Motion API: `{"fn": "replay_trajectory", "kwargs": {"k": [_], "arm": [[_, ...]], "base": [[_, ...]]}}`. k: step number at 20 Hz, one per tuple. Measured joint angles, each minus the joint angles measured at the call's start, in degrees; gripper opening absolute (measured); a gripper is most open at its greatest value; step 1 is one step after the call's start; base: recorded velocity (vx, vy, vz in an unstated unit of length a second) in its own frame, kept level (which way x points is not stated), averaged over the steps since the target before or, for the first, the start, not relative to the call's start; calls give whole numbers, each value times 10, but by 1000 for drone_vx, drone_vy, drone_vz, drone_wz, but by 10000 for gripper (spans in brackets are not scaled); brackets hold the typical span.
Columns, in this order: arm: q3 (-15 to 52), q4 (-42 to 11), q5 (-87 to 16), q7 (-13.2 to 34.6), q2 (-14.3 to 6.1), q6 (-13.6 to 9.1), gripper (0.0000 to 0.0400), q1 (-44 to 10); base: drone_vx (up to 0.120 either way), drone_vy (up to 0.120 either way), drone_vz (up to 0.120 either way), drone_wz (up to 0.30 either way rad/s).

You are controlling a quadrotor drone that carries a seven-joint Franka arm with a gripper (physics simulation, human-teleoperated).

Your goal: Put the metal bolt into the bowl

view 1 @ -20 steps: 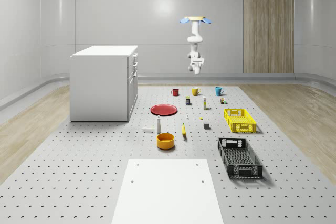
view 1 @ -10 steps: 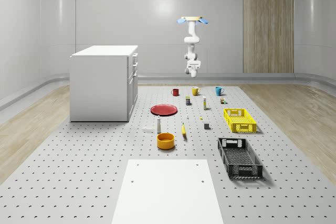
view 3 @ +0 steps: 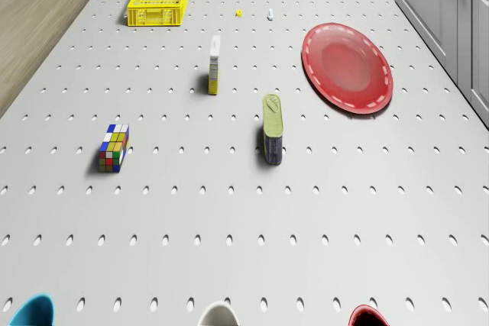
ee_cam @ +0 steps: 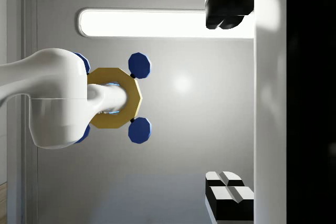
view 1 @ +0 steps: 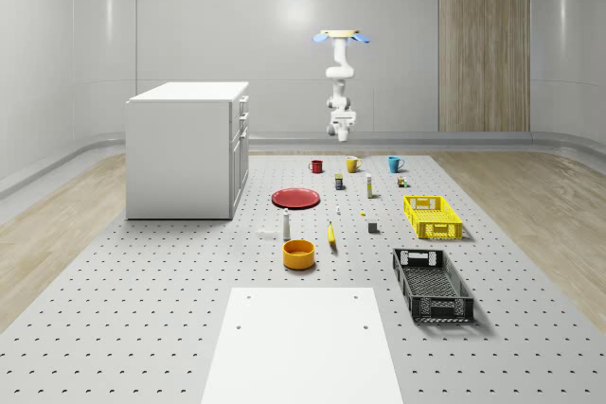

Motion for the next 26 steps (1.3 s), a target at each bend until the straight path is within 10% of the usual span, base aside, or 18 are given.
{"fn": "replay_trajectory", "kwargs": {"k": [14, 26], "arm": [[2, -3, -2, 0, -4, 6, 400, -1], [14, -7, -18, 2, -8, 11, 400, -5]], "base": [[120, -120, 0, 0], [120, -3, 0, 0]]}}
